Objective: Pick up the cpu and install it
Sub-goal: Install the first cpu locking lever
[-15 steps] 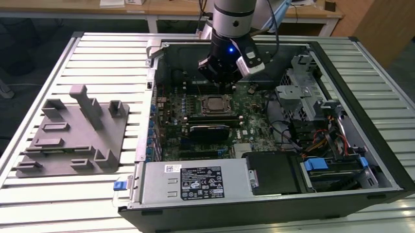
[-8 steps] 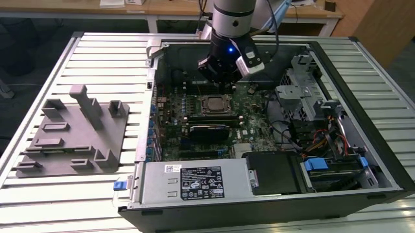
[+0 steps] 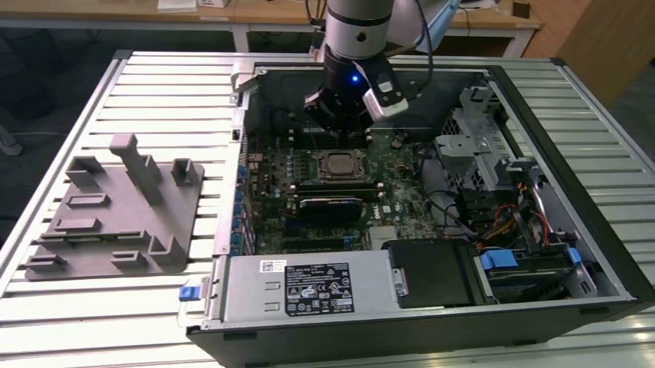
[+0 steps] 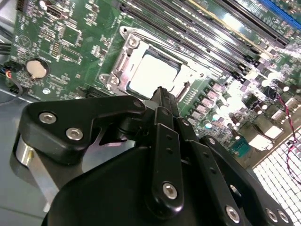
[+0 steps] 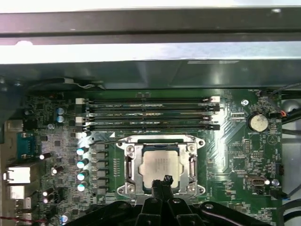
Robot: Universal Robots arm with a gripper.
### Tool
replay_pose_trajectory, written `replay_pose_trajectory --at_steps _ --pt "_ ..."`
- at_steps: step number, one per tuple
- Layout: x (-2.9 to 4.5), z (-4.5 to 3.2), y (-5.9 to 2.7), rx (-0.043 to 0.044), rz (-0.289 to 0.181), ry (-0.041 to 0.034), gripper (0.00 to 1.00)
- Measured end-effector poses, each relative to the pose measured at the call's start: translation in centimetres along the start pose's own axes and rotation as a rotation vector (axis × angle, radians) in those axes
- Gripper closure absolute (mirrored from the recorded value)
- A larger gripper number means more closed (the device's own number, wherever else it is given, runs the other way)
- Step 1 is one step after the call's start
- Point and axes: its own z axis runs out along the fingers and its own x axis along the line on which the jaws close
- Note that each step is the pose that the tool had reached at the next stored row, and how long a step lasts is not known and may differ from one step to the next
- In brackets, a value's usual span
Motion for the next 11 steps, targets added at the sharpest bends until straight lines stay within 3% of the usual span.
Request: replay_pose_trajectory --at_steps 11 --pt "2.38 0.02 -0.06 0.0 0.0 0.0 0.89"
